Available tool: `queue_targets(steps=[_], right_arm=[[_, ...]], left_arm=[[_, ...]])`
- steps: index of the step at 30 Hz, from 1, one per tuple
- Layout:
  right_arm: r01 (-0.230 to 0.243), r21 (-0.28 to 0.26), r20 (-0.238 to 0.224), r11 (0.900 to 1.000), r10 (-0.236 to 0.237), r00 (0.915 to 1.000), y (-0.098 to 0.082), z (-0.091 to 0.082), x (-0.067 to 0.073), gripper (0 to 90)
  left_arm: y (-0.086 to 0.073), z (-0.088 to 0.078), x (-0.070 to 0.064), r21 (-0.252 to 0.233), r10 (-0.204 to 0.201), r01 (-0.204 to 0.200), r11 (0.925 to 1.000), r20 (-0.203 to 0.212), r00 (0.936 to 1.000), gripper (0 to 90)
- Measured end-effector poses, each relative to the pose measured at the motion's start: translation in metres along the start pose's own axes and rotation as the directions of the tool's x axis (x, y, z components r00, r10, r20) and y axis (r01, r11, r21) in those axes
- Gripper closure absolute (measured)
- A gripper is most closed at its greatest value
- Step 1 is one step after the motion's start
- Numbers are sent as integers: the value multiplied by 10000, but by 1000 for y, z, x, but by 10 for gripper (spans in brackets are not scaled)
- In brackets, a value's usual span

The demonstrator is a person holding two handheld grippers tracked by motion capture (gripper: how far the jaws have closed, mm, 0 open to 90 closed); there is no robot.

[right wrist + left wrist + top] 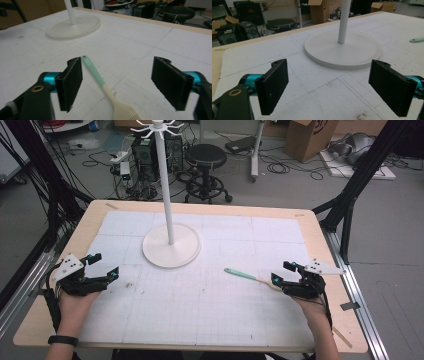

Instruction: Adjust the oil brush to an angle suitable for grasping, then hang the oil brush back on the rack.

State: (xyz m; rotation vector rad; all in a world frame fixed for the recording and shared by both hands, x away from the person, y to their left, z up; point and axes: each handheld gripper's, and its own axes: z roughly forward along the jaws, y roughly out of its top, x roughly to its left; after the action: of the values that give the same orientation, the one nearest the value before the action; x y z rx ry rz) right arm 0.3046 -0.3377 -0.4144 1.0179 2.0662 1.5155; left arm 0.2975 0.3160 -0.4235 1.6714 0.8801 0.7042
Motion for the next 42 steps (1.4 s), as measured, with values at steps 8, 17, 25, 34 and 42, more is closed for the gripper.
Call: queue_targets(steps=[8, 17, 25, 34, 42], right_arm=[[-310, -163, 354, 9994, 316, 9989, -7, -6, -7, 154], [-357, -154, 470, 9992, 364, 9982, -8, -7, -8, 150], [-342, -219, 330, 9992, 349, 9988, -4, -6, -6, 142], [-236, -132, 167, 9996, 238, 9996, -1, -3, -13, 118], [-39, 346, -106, 9994, 42, 9999, -3, 8, -19, 120]], left_arm=[[1, -5, 5, -178, -137, 137, 9997, -19, 9999, 171], [1, -4, 4, -162, -105, 106, 9998, 51, 9999, 172], [0, -2, 6, -251, -159, 162, 9996, 103, 9998, 173], [1, -2, 3, -265, -159, 164, 9995, 203, 9997, 170], [1, -3, 2, -213, -189, 195, 9996, 282, 9994, 165]])
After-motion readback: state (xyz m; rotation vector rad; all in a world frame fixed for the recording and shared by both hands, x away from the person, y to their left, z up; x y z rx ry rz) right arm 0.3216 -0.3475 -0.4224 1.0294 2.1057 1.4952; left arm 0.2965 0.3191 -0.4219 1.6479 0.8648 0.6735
